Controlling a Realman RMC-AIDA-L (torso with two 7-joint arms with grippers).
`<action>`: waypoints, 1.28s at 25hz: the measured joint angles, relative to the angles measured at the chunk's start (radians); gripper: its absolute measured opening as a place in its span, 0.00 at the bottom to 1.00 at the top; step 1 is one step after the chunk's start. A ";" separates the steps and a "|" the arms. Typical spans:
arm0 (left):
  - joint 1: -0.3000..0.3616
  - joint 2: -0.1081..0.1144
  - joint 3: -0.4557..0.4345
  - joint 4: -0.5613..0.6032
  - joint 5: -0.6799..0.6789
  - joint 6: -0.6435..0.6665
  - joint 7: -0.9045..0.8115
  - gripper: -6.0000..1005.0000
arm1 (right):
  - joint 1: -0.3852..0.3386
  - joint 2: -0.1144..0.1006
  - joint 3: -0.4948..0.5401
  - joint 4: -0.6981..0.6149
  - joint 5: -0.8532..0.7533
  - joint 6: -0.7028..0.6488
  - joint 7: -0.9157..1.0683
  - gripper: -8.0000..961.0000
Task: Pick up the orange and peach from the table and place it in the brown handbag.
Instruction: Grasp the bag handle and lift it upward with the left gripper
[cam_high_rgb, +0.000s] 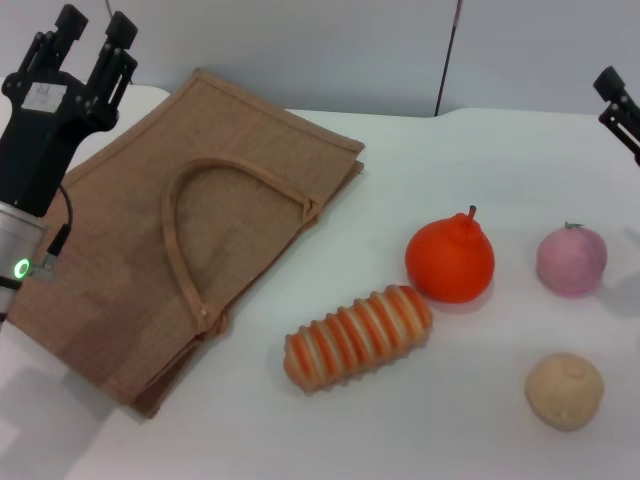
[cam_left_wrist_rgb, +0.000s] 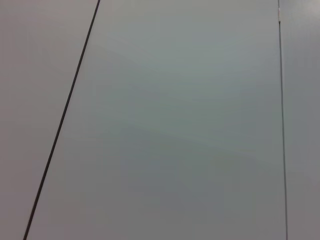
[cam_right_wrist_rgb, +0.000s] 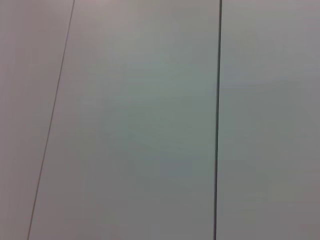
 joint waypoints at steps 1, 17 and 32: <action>0.000 0.000 0.000 0.000 0.000 0.000 0.000 0.61 | 0.000 0.000 0.000 0.000 0.000 0.000 0.000 0.89; -0.006 0.001 0.000 0.000 -0.002 0.043 -0.021 0.59 | 0.000 0.000 0.000 -0.001 0.001 0.000 0.000 0.88; -0.040 0.011 0.002 0.251 0.159 0.339 -0.602 0.57 | 0.001 0.000 0.000 -0.001 -0.001 0.025 0.000 0.86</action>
